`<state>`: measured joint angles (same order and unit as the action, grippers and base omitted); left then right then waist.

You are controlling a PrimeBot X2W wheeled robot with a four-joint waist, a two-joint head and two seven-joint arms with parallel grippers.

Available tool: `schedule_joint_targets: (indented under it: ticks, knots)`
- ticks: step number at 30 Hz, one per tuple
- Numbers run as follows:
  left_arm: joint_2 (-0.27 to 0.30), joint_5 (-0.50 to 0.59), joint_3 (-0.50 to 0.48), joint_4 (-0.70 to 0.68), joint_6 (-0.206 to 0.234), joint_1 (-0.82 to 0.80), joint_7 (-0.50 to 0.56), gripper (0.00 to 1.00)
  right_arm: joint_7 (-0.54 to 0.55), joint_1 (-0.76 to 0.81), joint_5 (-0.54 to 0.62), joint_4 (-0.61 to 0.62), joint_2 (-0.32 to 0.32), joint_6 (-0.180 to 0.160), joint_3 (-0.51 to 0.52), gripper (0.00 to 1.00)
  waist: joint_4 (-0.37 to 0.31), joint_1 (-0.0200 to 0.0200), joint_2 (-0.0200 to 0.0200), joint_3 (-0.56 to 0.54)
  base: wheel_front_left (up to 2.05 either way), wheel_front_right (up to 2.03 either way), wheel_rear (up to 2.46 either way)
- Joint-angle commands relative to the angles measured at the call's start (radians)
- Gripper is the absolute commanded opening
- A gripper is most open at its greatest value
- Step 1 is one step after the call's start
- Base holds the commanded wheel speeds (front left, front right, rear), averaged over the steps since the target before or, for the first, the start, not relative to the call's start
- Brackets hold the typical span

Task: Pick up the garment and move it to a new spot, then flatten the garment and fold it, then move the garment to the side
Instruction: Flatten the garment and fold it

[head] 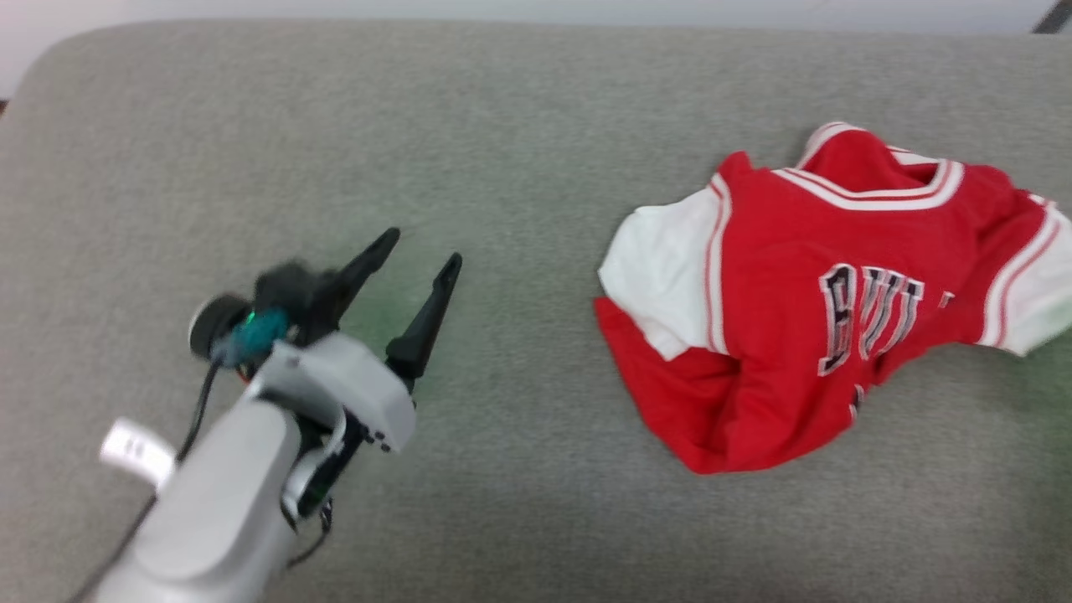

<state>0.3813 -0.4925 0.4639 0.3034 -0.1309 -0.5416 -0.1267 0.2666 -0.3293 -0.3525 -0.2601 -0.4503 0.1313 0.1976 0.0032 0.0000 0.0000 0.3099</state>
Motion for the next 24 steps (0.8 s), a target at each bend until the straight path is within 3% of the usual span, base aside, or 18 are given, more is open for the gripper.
schedule_joint_targets:
  ticks: [1, 6, 10, 18, 24]
  knots:
    - [0.017, -0.021, 0.039, 0.009, 0.001, -0.031, 0.042, 1.00, -0.036, 0.023, -0.006, 0.041, 0.013, -0.001, -0.022, 1.00, -0.043, 0.0000, 0.0000, -0.022, 0.00, 0.00, 0.00]
    - [0.082, -0.132, 0.205, 0.059, 0.001, -0.216, 0.267, 1.00, -0.207, 0.078, 0.002, 0.172, 0.095, -0.001, -0.146, 1.00, -0.123, 0.0000, 0.0000, -0.015, 0.00, 0.00, 0.00]
    - [0.085, -0.247, 0.307, 0.119, 0.001, -0.327, 0.408, 1.00, -0.304, 0.081, -0.002, 0.205, 0.163, -0.001, -0.254, 1.00, -0.185, 0.0000, 0.0000, 0.007, 0.00, 0.00, 0.00]
    - [0.049, -0.539, 0.349, 0.266, 0.001, -0.465, 0.733, 1.00, -0.385, 0.073, 0.014, 0.173, 0.217, -0.001, -0.354, 1.00, -0.286, 0.0000, 0.0000, 0.052, 0.00, 0.00, 0.00]
    - [0.053, -0.595, 0.375, 0.317, 0.001, -0.506, 0.797, 1.00, -0.408, 0.060, 0.026, 0.146, 0.229, -0.001, -0.354, 1.00, -0.315, 0.0000, 0.0000, 0.068, 0.00, 0.00, 0.00]
